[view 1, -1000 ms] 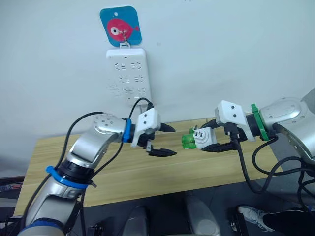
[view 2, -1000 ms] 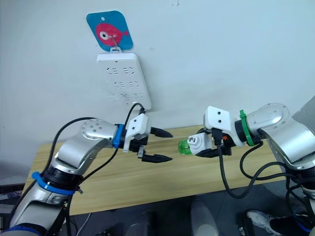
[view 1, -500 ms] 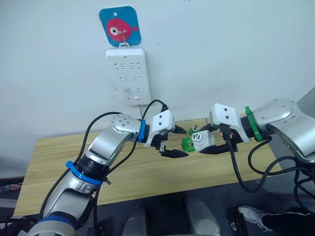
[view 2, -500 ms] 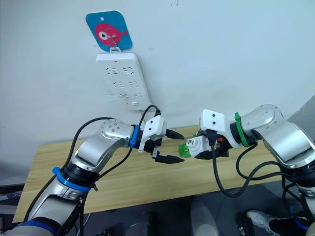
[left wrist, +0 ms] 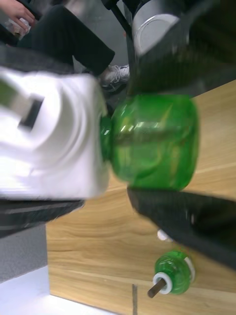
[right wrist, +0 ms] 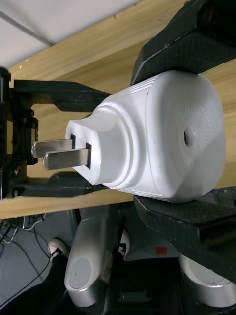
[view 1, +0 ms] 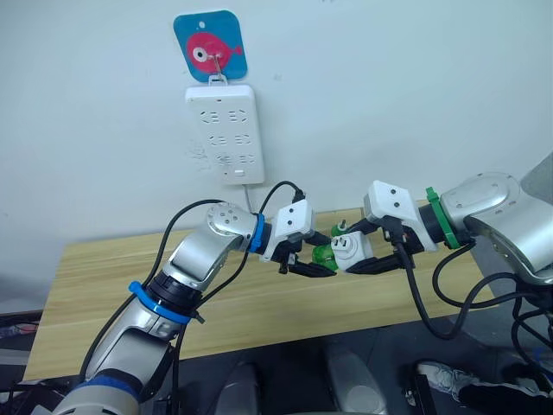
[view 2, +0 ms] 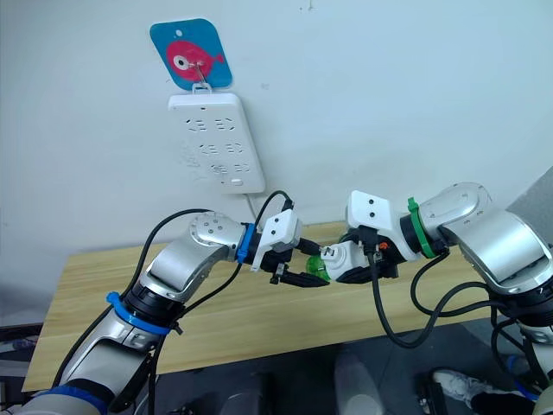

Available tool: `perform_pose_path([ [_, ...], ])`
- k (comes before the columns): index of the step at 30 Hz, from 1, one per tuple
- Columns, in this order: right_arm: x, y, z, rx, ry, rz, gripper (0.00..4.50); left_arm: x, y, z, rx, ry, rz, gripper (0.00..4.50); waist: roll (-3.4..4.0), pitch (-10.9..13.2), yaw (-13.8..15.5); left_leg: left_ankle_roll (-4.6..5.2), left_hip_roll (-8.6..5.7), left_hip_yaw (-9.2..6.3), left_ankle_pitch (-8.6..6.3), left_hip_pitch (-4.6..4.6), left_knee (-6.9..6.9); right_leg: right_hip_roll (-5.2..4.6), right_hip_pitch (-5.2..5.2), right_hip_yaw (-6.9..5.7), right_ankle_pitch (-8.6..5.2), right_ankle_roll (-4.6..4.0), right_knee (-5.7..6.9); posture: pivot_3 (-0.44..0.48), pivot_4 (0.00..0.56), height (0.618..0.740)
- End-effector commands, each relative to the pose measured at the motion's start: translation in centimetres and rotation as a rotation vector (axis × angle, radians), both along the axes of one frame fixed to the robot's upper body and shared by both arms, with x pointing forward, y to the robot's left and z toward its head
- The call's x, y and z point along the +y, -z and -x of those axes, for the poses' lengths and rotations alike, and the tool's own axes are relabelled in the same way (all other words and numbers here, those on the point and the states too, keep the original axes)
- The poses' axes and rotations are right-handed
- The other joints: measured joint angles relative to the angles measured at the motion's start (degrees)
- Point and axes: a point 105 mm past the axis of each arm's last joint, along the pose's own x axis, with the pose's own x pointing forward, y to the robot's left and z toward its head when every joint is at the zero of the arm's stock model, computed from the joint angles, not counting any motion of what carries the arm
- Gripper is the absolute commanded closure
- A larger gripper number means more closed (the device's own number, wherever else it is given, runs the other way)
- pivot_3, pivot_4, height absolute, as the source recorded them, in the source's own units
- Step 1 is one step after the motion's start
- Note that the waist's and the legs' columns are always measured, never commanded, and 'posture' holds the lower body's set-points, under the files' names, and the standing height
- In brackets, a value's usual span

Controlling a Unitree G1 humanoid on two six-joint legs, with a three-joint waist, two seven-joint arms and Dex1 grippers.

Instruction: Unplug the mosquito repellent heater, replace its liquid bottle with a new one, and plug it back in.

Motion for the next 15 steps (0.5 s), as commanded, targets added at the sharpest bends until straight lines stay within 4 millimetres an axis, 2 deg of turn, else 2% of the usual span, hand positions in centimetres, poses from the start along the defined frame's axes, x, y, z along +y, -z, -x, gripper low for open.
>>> perform_pose_path([
  [1,0.4,-1.6,0.2,-0.066,-0.027,-0.025,1.51,-0.5,-0.5,0.3,-0.021,0.025,0.011,2.25,0.0,0.0,0.02,0.0,0.0,-0.01,0.0,0.0,0.0,0.0,0.0,0.0,0.0,0.0,0.0,-0.237,0.156,0.734],
  [5,0.4,-1.7,0.3,-0.064,-0.028,-0.034,1.51,-0.4,-0.4,0.3,-0.015,0.02,0.016,2.25,0.0,0.0,0.02,0.0,0.0,0.0,0.0,0.0,0.0,0.0,0.0,0.0,0.0,0.0,0.0,-0.237,0.156,0.734],
  [9,-0.4,-2.2,0.0,-0.079,-0.008,-0.033,0.14,-0.3,-0.7,0.5,0.038,0.01,0.043,2.25,0.0,0.0,0.02,0.0,-0.01,-0.01,0.0,0.0,0.0,0.0,0.0,0.0,0.0,0.0,0.0,-0.238,0.155,0.734],
  [10,-0.9,-2.4,-0.3,-0.092,0.015,-0.036,0.0,-0.1,-0.8,0.5,0.065,0.006,0.055,2.25,0.0,0.0,0.03,0.0,-0.01,0.0,0.0,0.0,0.0,0.0,0.0,0.0,0.0,0.0,0.0,-0.238,0.155,0.734],
  [13,-2.1,-3.2,-0.6,-0.103,0.065,-0.047,0.0,0.4,-1.0,0.7,0.132,-0.009,0.087,2.25,0.0,0.0,0.0,0.0,-0.01,0.0,0.0,0.0,0.0,-0.01,0.0,0.0,0.0,0.0,0.0,-0.243,0.152,0.734],
  [15,-3.2,-4.4,-0.9,-0.115,0.125,-0.096,0.0,0.9,-1.3,0.7,0.209,-0.034,0.143,2.25,0.02,-0.01,-0.01,0.01,0.01,0.0,0.0,0.01,0.0,0.0,0.0,0.0,0.0,0.0,0.01,-0.244,0.151,0.734],
])
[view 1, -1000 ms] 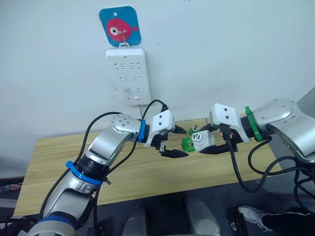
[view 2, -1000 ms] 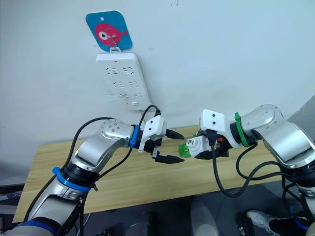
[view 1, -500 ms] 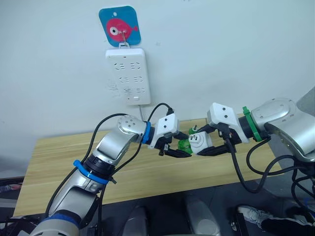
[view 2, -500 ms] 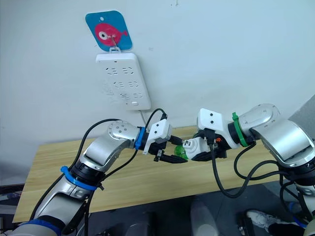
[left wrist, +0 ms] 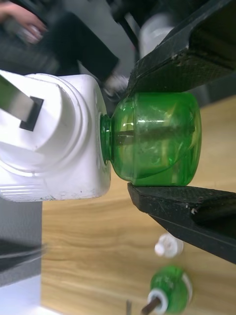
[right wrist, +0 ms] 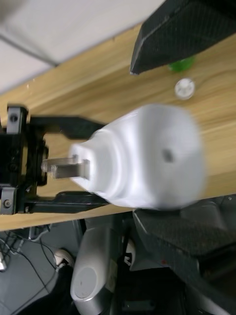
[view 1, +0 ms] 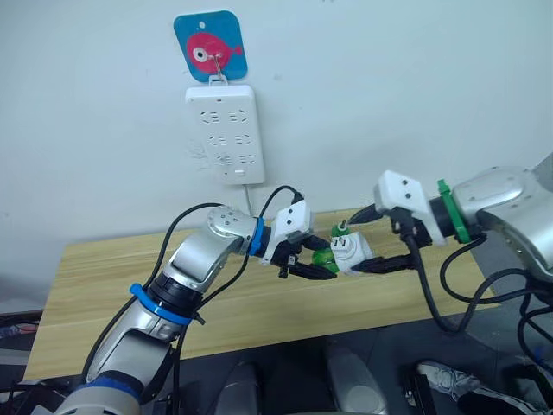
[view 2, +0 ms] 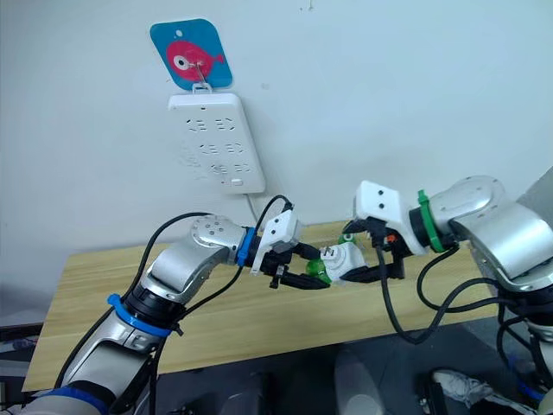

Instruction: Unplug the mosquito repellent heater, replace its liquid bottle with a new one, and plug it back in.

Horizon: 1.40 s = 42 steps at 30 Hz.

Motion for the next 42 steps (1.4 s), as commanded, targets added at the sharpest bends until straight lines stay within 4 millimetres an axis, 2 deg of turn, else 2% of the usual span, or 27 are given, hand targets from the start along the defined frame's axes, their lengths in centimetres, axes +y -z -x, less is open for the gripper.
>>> perform_pose_path([
  [1,-1.8,-2.8,-0.3,-0.051,0.087,-0.098,0.0,0.3,-2.1,0.7,0.099,0.007,0.15,2.25,0.0,0.0,0.02,0.0,0.01,0.0,0.0,0.0,0.0,0.0,0.0,-0.01,0.0,0.0,0.01,-0.244,0.151,0.734],
  [3,-2.3,-3.6,0.0,-0.05,0.111,-0.145,0.0,0.7,-2.7,0.8,0.176,-0.006,0.215,2.25,0.0,0.0,0.1,0.0,-0.01,0.0,0.0,-0.02,0.0,-0.01,0.0,0.0,0.0,0.0,0.01,-0.245,0.151,0.734],
  [6,-2.5,-5.5,0.5,-0.011,0.169,-0.347,0.0,1.3,-4.4,0.6,0.337,-0.03,0.375,2.25,-0.02,-0.03,0.08,0.0,0.0,0.0,0.0,-0.02,0.01,-0.02,0.0,-0.01,0.0,0.0,0.01,-0.25,0.149,0.734],
  [10,-3.0,-7.0,0.5,0.007,0.268,-0.657,0.0,1.6,-5.7,0.9,0.497,-0.017,0.486,2.25,-0.01,-0.69,-0.14,-0.01,0.02,0.01,0.0,-0.01,0.01,0.01,0.0,-0.01,0.0,0.0,0.09,-0.254,0.145,0.734],
  [14,-2.7,-6.6,1.3,0.07,0.287,-0.85,0.0,1.9,-6.6,0.9,0.569,-0.01,0.54,2.25,-0.01,-1.03,-0.04,-0.01,0.0,-0.01,0.01,0.0,0.04,-0.01,0.01,-0.01,0.0,0.0,0.18,-0.259,0.142,0.734],
  [17,-1.8,-6.0,2.0,0.18,0.254,-0.943,0.0,2.1,-7.3,1.0,0.606,0.001,0.57,2.25,0.04,-1.17,-0.16,-0.01,0.0,0.02,0.01,0.03,0.04,0.0,0.01,0.03,0.0,0.0,0.22,-0.261,0.14,0.734],
  [24,0.6,-5.4,2.5,0.365,0.234,-1.073,0.0,2.4,-8.7,1.8,0.637,0.065,0.595,2.25,0.1,-1.61,-0.72,-0.01,0.03,0.04,0.01,0.09,0.02,0.03,0.01,0.05,-0.02,-0.02,0.27,-0.256,0.137,0.734],
  [31,2.0,-5.5,3.0,0.482,0.222,-1.121,0.0,2.4,-9.0,2.0,0.641,0.076,0.595,2.25,0.17,-1.8,-1.01,-0.01,0.02,0.06,0.01,0.1,0.01,0.05,0.01,0.07,-0.02,-0.03,0.25,-0.25,0.137,0.734],
  [42,4.0,-5.7,4.1,0.589,0.147,-1.097,0.0,2.1,-8.8,2.4,0.632,0.09,0.576,2.25,0.16,-1.81,-1.01,-0.01,0.04,0.05,0.01,0.11,0.0,0.09,0.04,0.08,-0.03,-0.03,0.19,-0.248,0.139,0.734],
])
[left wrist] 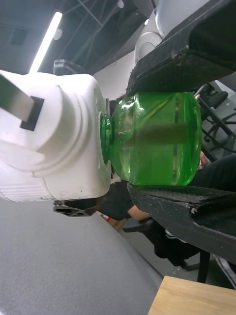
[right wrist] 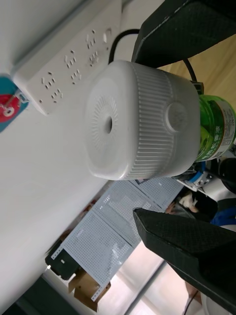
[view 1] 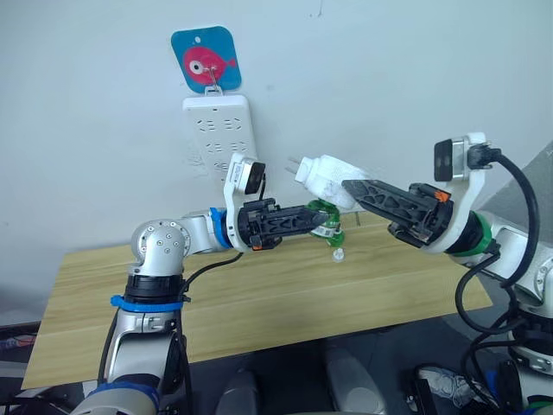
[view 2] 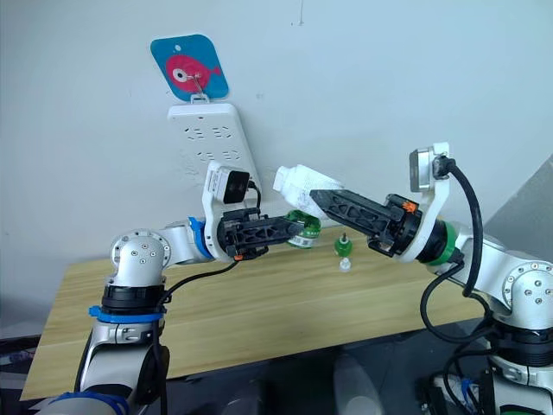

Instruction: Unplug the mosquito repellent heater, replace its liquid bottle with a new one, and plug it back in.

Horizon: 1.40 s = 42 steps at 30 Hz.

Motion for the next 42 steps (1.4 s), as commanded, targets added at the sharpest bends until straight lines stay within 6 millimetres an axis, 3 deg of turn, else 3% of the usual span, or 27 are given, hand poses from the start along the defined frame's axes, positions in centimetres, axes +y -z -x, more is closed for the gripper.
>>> perform_pose_path([
  [1,0.9,-1.2,1.3,-0.041,-0.069,-0.03,0.0,-0.1,-0.6,0.4,-0.04,0.01,0.004,2.25,0.0,0.0,0.0,0.0,0.0,0.0,0.0,0.0,0.0,0.0,0.0,0.0,0.0,0.0,-0.01,-0.247,0.139,0.734],
  [7,1.5,-1.4,1.2,-0.04,-0.087,-0.038,0.0,-0.2,-0.5,0.4,-0.046,0.002,-0.006,2.25,0.0,0.0,0.08,0.0,0.01,-0.01,0.0,0.0,0.0,0.01,0.0,0.0,0.0,0.0,-0.01,-0.245,0.14,0.734],
  [10,1.6,-1.3,1.3,-0.039,-0.091,-0.035,0.6,-0.3,-0.3,0.4,-0.049,-0.003,-0.014,2.25,0.0,0.0,0.14,0.0,0.01,-0.01,0.0,0.0,0.0,0.01,0.0,0.0,0.0,0.0,-0.02,-0.245,0.141,0.734],
  [13,1.7,-1.2,1.3,-0.039,-0.094,-0.028,1.54,-0.4,-0.2,0.3,-0.048,-0.007,-0.016,2.25,0.0,0.0,0.15,0.0,0.01,0.0,0.0,0.0,0.0,0.01,0.01,0.01,0.0,0.0,-0.03,-0.246,0.142,0.734],
  [25,1.4,-0.9,1.1,-0.057,-0.052,0.0,1.56,-0.4,0.7,-1.2,-0.05,-0.103,-0.091,2.25,0.0,0.0,0.18,0.01,0.01,0.0,-0.01,0.0,0.0,0.02,0.01,0.01,0.0,0.0,-0.05,-0.247,0.14,0.734],
  [32,1.1,-1.0,0.7,-0.078,-0.006,0.002,1.56,0.6,2.5,-2.4,-0.16,-0.23,-0.203,0.14,0.0,0.0,0.17,0.01,0.01,0.01,0.0,0.01,-0.02,0.02,0.01,0.03,0.0,0.0,-0.06,-0.25,0.14,0.734],
  [33,1.0,-0.9,0.7,-0.085,0.001,0.014,1.56,1.0,2.8,-2.5,-0.183,-0.251,-0.223,0.0,0.0,0.0,0.16,0.01,0.02,0.02,0.0,0.01,-0.03,0.02,0.01,0.04,0.0,0.0,-0.07,-0.25,0.141,0.734],
  [42,0.6,0.4,-0.1,-0.243,0.137,0.181,1.56,5.0,4.1,-2.8,-0.197,-0.434,-0.324,0.0,0.0,0.0,0.51,0.07,0.03,-0.03,-0.04,0.03,-0.09,0.05,0.0,0.04,-0.01,0.0,-0.11,-0.232,0.14,0.734],
])
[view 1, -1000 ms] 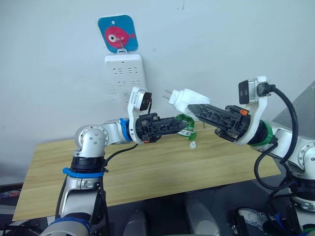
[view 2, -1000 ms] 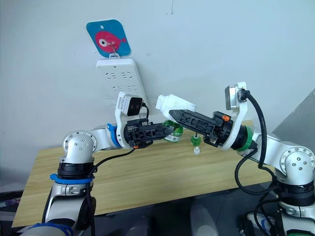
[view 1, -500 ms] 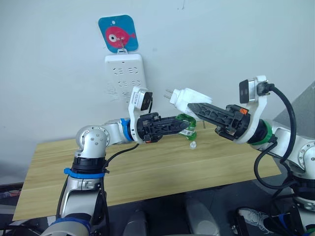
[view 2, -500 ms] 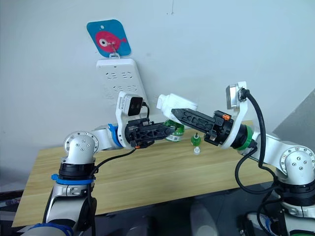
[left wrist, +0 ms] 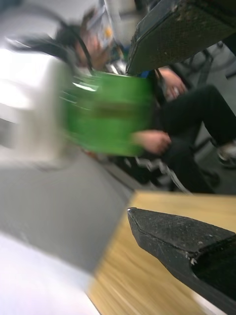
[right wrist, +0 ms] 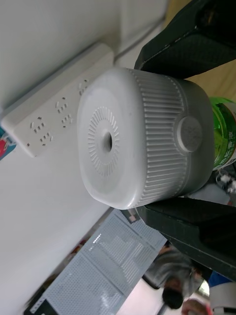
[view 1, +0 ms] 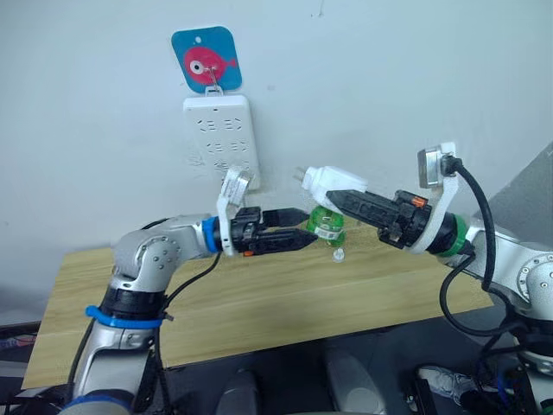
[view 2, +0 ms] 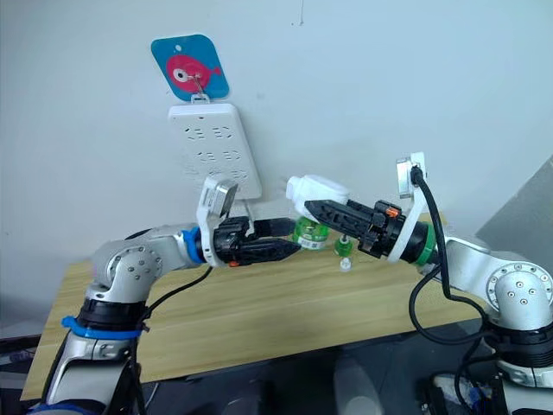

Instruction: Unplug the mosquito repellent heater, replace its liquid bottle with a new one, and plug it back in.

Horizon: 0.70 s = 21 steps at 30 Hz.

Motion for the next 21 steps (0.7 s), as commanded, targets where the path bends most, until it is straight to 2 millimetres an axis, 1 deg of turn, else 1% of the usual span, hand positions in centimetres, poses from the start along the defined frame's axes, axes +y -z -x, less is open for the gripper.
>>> perform_pose_path([
  [1,0.1,-0.6,0.7,-0.13,0.009,0.049,1.56,1.6,-1.0,-0.2,-0.076,-0.083,-0.021,0.0,0.0,0.0,0.42,0.09,0.0,0.0,-0.05,0.0,0.0,0.0,0.0,0.0,0.0,0.0,-0.01,-0.224,0.139,0.734],
  [5,0.0,0.4,1.0,-0.183,0.001,0.149,1.56,3.6,-0.1,0.1,-0.106,-0.151,-0.113,0.0,0.01,0.0,0.9,0.11,-0.01,0.01,-0.07,0.0,0.0,-0.02,0.02,0.02,0.0,0.0,-0.03,-0.215,0.142,0.734],
  [7,0.0,1.0,1.1,-0.221,-0.004,0.215,1.56,5.2,0.3,-0.6,-0.162,-0.238,-0.178,0.0,0.01,0.0,0.98,0.12,0.0,0.01,-0.07,0.0,-0.01,-0.02,0.01,0.01,0.0,0.0,-0.05,-0.213,0.143,0.734],
  [9,0.0,1.3,1.1,-0.251,-0.009,0.258,1.56,6.4,0.3,-1.0,-0.202,-0.301,-0.213,0.0,0.01,0.0,1.04,0.13,0.0,0.0,-0.08,0.01,-0.01,-0.02,0.01,0.0,0.0,0.0,-0.05,-0.213,0.143,0.734],
  [12,0.2,1.8,1.0,-0.291,-0.013,0.297,1.56,7.6,0.2,-1.4,-0.229,-0.386,-0.221,0.0,0.01,-0.01,1.23,0.14,0.0,0.0,-0.08,0.0,-0.01,-0.02,0.02,0.0,0.0,0.0,-0.05,-0.189,0.146,0.734],
  [15,0.8,2.1,1.2,-0.341,-0.027,0.331,1.56,9.2,-0.2,-1.9,-0.278,-0.52,-0.227,0.0,0.01,0.0,1.34,0.15,0.01,0.0,-0.09,0.01,-0.03,-0.03,0.01,0.01,0.0,0.0,-0.06,-0.178,0.145,0.734],
  [16,1.0,2.2,1.3,-0.36,-0.025,0.348,1.56,10.0,-0.4,-2.4,-0.311,-0.587,-0.24,0.0,0.01,0.0,1.43,0.15,0.01,-0.01,-0.09,0.01,-0.03,-0.03,0.01,0.0,0.0,0.0,-0.06,-0.174,0.145,0.734],
  [19,1.2,2.7,1.0,-0.441,0.0,0.431,1.56,11.6,-0.9,-3.5,-0.412,-0.7,-0.303,0.0,-0.01,-0.01,2.29,0.14,0.02,-0.02,-0.08,0.0,-0.02,-0.03,0.01,-0.02,0.0,0.0,-0.07,-0.169,0.144,0.734],
  [21,1.4,2.9,0.8,-0.467,0.014,0.454,1.56,12.1,-1.2,-3.9,-0.449,-0.721,-0.321,0.0,-0.02,-0.02,2.61,0.14,0.0,0.0,-0.08,0.02,-0.02,-0.03,0.01,0.0,0.0,0.0,-0.06,-0.169,0.144,0.734],
])
